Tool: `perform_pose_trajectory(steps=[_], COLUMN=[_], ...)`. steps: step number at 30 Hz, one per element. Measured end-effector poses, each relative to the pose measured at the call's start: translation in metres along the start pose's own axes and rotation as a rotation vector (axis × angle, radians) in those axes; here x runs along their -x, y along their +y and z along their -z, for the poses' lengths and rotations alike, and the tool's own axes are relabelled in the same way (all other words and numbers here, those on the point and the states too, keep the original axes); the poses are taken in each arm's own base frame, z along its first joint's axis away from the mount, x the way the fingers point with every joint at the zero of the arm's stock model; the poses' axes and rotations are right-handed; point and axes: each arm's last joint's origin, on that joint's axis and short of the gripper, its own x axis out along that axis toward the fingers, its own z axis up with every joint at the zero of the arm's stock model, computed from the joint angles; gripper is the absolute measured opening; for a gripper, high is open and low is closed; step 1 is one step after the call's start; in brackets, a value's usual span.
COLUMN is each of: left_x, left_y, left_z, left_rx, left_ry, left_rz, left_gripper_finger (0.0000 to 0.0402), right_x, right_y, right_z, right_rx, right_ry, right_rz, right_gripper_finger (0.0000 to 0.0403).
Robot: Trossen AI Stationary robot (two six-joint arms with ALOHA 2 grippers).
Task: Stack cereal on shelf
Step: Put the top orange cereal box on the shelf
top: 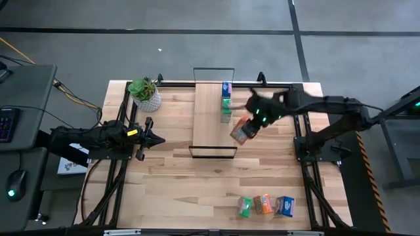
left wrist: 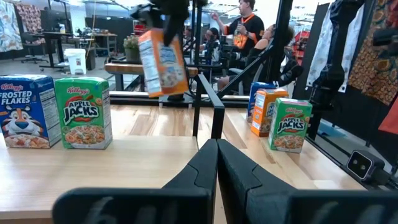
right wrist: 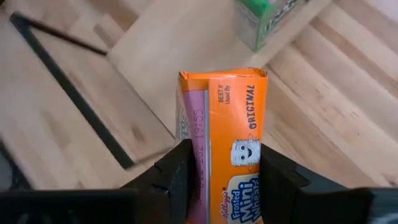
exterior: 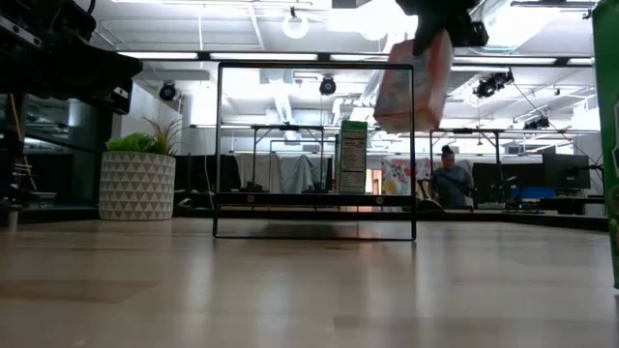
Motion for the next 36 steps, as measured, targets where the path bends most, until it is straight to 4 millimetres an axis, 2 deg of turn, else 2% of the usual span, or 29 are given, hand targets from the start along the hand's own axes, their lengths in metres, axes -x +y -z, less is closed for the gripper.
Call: perform_pose_trajectory(steps=[3, 7, 17, 36], left_x=[0.0, 0.0, 0.0, 0.0], left_y=[0.0, 0.0, 0.0, 0.0], left_z=[0.0, 0.0, 0.0, 0.0], left_rx=[0.0, 0.0, 0.0, 0.0], left_ry=[0.0, 0.0, 0.0, 0.0], left_rz=[0.0, 0.0, 0.0, 0.0], left_gripper_finger=[0.0003, 0.0003, 0.0003, 0.0003], right_x=[-0.014, -0.037, -0.082, -0.09], right_y=[0.016, 0.021, 0.026, 0.03], right_z=[0.006, 0.003, -0.016, -0.021], right_rx=[-0.052, -0.087, -0.082, -0.021], right_ry=[-0.048, -0.06, -0.007, -0.061], right_rz=[0.095, 0.193, 0.179, 0.158], right_gripper_finger=[0.0135, 0.0135, 0.0135, 0.0135])
